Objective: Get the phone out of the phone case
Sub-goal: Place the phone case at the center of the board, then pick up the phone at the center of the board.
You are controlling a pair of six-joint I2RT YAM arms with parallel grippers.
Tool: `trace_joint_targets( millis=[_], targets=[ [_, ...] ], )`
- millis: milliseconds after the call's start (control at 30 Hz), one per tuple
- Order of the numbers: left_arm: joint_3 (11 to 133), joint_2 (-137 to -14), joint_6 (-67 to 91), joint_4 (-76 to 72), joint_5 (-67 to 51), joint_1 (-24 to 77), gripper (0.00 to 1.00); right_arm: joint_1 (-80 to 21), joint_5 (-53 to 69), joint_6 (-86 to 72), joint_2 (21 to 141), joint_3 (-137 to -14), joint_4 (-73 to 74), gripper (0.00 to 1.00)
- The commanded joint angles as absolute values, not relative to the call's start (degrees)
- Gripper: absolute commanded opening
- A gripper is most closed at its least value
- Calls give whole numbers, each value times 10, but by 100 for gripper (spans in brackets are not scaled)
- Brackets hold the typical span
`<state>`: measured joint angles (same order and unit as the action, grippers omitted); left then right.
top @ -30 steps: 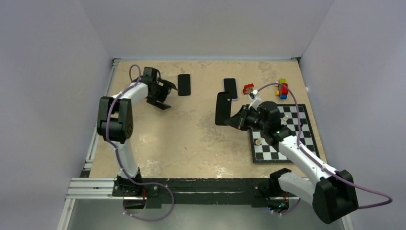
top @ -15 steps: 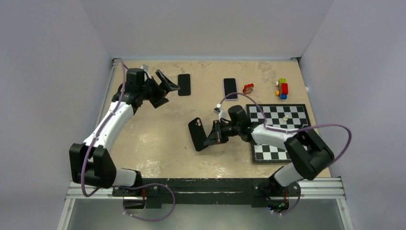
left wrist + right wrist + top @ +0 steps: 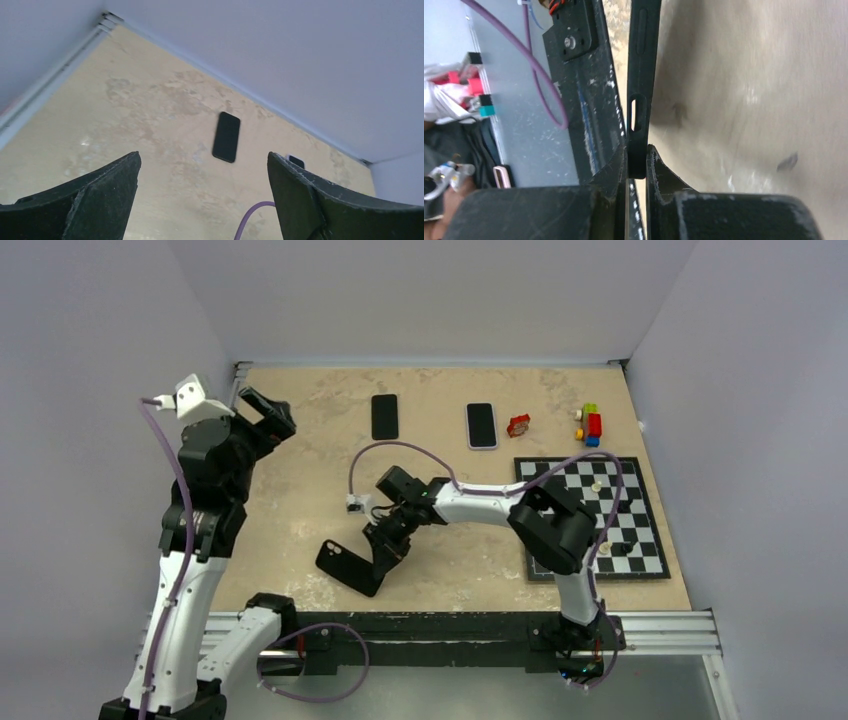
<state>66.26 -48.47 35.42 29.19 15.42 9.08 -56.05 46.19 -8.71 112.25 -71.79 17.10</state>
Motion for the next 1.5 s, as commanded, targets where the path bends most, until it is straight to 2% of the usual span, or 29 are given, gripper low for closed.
trace_joint_targets(
  millis=[0,233,400,467,700,733,933,1033,1133,1233,1467],
  targets=[
    [638,-468,296,298,285,90,100,-576,462,9,1173,-817,272,0],
    [637,-459,284,312,325,90,100,-606,509,-70,1262,-939,224,1],
    [637,-459,270,311,332,91,100,-634,492,-47,1318,-1037,289,12],
    [637,-457,271,313,332,91,100,-635,473,-54,1316,-1036,280,23],
    [635,-458,278,317,326,91,100,-617,329,-117,1238,-968,197,72],
    [635,-459,279,318,324,91,100,-609,324,-126,1224,-955,189,76],
    [633,-457,284,319,320,98,100,-499,211,-216,1083,-764,63,78],
    [629,-456,290,317,307,102,100,-442,27,-263,1028,-708,55,79],
    [616,-454,292,298,262,104,100,-411,-187,-289,1055,-769,158,86],
    [608,-451,291,278,222,109,100,-374,-285,-266,1119,-872,236,87],
    [600,-447,288,266,211,124,100,-317,-272,-144,1236,-1045,299,90]
  ],
)
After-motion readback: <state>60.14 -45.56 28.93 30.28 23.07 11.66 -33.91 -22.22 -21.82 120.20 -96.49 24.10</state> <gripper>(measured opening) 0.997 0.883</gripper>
